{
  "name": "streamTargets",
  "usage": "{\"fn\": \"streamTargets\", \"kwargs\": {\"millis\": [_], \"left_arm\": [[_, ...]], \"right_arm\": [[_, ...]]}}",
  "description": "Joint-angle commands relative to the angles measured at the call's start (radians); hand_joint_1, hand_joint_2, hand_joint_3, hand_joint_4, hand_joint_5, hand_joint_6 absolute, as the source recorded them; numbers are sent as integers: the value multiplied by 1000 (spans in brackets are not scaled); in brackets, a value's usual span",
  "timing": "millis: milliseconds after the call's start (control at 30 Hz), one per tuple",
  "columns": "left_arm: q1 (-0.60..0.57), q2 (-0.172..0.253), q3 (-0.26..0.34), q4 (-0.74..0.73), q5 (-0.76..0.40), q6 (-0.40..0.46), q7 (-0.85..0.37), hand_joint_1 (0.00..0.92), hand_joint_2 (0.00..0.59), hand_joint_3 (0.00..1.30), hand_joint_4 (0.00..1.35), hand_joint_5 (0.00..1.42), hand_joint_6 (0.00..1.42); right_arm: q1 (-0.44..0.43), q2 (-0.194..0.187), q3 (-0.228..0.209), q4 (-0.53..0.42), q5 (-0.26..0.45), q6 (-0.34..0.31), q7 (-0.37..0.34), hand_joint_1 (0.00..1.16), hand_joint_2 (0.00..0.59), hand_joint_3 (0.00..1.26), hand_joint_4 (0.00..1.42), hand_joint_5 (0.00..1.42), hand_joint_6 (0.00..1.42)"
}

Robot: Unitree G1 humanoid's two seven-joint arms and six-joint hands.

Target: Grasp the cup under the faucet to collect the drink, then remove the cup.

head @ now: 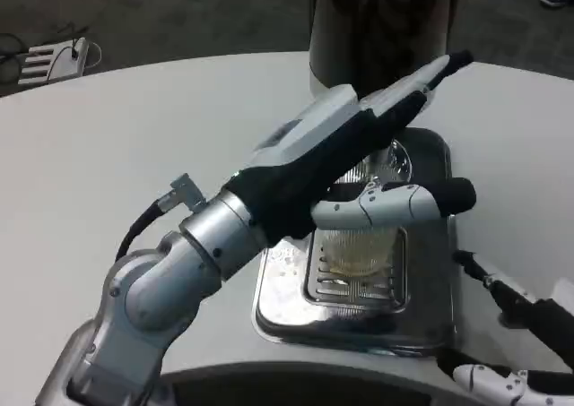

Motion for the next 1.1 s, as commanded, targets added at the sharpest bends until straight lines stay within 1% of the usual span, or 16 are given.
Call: {"fn": "streamTargets", "kwargs": {"millis": [33, 67, 133, 200, 300, 500, 700, 867, 1100], "left_arm": [[12, 9, -26, 42, 10, -2, -40, 0, 79, 0, 0, 0, 0], [9, 10, -23, 47, 9, -2, -39, 0, 80, 0, 0, 0, 0], [4, 13, -18, 54, 8, -3, -39, 0, 88, 0, 0, 0, 0], [1, 15, -12, 57, 6, -3, -37, 0, 90, 0, 0, 0, 0], [0, 17, -5, 57, 3, -3, -33, 0, 91, 0, 0, 0, 0], [-9, 19, 3, 57, -4, -1, -36, 0, 96, 0, 0, 0, 0], [-19, 24, 3, 60, -4, -1, -43, 0, 99, 0, 0, 0, 0], [-26, 33, 6, 60, -5, -3, -52, 0, 100, 0, 0, 0, 0], [-31, 44, 9, 51, -13, -4, -64, 0, 102, 0, 0, 0, 0]], "right_arm": [[-37, 30, 0, 106, 104, -42, -101, 626, 294, 0, 0, 0, 101], [-53, 36, 12, 135, 116, -52, -124, 645, 279, 0, 0, 0, 85], [-72, 40, 31, 175, 131, -72, -165, 652, 276, 0, 0, 0, 81], [-85, 39, 46, 201, 137, -91, -199, 667, 267, 0, 0, 0, 67], [-117, 52, 70, 254, 135, -132, -274, 705, 246, 0, 0, 0, 65], [-182, 53, 111, 337, 133, -185, -363, 736, 239, 0, 0, 0, 62], [-252, 49, 149, 414, 135, -197, -407, 743, 235, 0, 0, 0, 53], [-296, 48, 169, 468, 137, -212, -432, 748, 232, 0, 0, 0, 50], [-354, 60, 199, 533, 147, -217, -458, 754, 229, 0, 0, 0, 34]]}}
